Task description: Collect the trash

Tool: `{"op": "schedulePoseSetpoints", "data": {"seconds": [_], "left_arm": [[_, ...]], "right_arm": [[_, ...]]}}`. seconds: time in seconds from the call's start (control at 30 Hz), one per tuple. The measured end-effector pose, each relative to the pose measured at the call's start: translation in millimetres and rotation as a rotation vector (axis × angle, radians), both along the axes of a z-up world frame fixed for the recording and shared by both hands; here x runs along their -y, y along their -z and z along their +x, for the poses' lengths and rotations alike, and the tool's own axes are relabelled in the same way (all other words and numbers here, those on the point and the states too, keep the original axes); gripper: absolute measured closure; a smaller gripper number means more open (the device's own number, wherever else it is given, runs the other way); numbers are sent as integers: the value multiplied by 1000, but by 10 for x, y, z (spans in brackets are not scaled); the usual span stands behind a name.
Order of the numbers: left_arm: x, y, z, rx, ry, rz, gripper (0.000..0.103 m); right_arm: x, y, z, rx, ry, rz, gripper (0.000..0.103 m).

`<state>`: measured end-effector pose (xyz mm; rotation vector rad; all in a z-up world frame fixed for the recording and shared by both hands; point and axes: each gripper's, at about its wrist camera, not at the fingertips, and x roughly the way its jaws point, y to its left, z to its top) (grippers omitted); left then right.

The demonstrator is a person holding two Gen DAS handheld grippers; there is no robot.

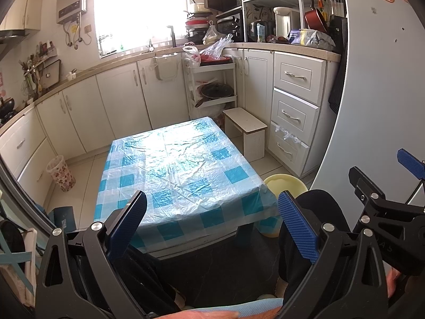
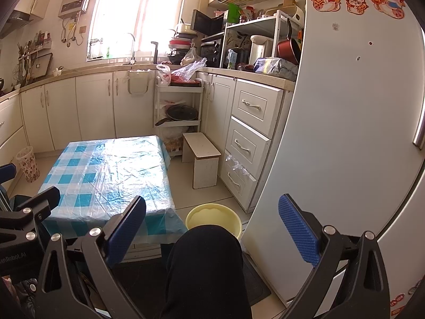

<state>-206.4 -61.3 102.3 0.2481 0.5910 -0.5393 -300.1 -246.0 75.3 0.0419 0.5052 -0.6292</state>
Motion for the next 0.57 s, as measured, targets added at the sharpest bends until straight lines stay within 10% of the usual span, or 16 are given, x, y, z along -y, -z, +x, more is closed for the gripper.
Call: {"op": "schedulePoseSetpoints", "data": {"seconds": [0.57], "left_arm": [[-154,95,227,-30,-59,-14,8]], "right_arm": [[20,100,56,-19,-22,9,7]]}}
